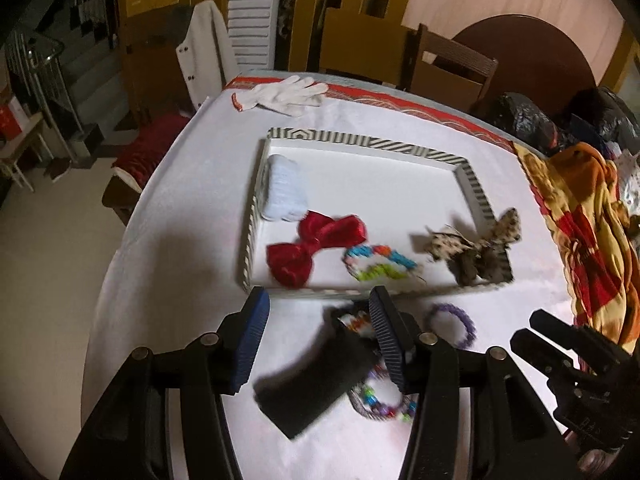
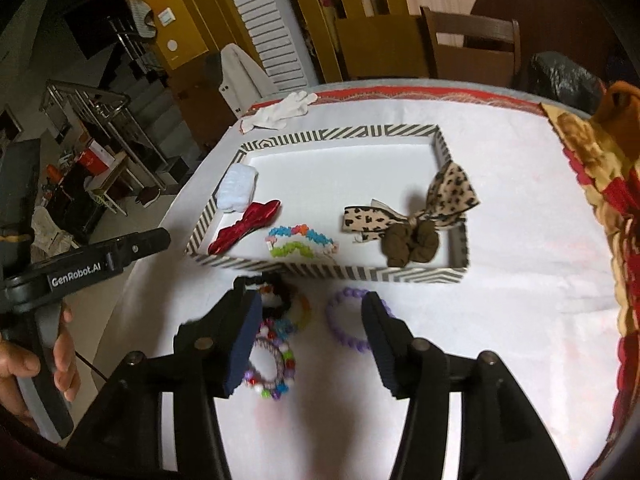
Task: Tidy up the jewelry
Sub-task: 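Withdraw both tools from the tray toward the black pouch and purple bracelet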
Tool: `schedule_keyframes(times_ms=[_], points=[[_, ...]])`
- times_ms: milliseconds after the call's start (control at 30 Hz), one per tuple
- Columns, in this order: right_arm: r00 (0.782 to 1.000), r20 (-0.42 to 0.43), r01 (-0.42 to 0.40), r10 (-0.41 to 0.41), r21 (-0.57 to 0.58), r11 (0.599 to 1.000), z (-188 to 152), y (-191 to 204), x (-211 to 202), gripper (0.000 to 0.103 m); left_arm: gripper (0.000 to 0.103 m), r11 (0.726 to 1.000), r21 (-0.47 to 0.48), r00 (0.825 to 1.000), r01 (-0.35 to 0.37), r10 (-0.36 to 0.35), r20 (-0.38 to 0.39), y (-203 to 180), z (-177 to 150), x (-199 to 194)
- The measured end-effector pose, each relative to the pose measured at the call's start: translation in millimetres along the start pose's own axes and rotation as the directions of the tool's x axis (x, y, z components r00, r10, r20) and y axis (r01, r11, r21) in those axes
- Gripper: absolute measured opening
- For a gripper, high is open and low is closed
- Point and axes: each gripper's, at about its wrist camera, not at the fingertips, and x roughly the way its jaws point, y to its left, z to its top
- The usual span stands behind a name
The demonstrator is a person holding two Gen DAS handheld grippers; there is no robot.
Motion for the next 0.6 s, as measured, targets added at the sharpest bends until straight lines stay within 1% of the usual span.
schedule_keyframes(times_ms=[100, 267, 467, 600], points=[[1.000, 0.015, 0.016, -0.016, -0.022, 1.000, -7, 1, -15, 0.056, 0.060, 1.000, 0.014, 1.000, 0.002, -0.003, 0.026, -12, -11, -16], [0.999, 0.032, 0.013, -0.012, -0.022, 1.000, -15, -1, -33, 0.057, 0.060, 1.000, 0.019, 0.999, -0.005, 0.004, 0.053, -23, -22, -34], [0.999, 0.035, 0.017, -0.016, -0.027, 1.000, -22, 0, -41, 0.058, 0.060, 0.999, 0.035, 0.997, -0.029, 0.027, 0.068, -30, -32, -44], [0.999, 0.039, 0.017, -0.016, -0.030, 0.999, -24, 2, -41, 0.058, 0.060, 0.999, 0.037, 0.997, -0.030, 0.028, 0.068, -30, -37, -47]])
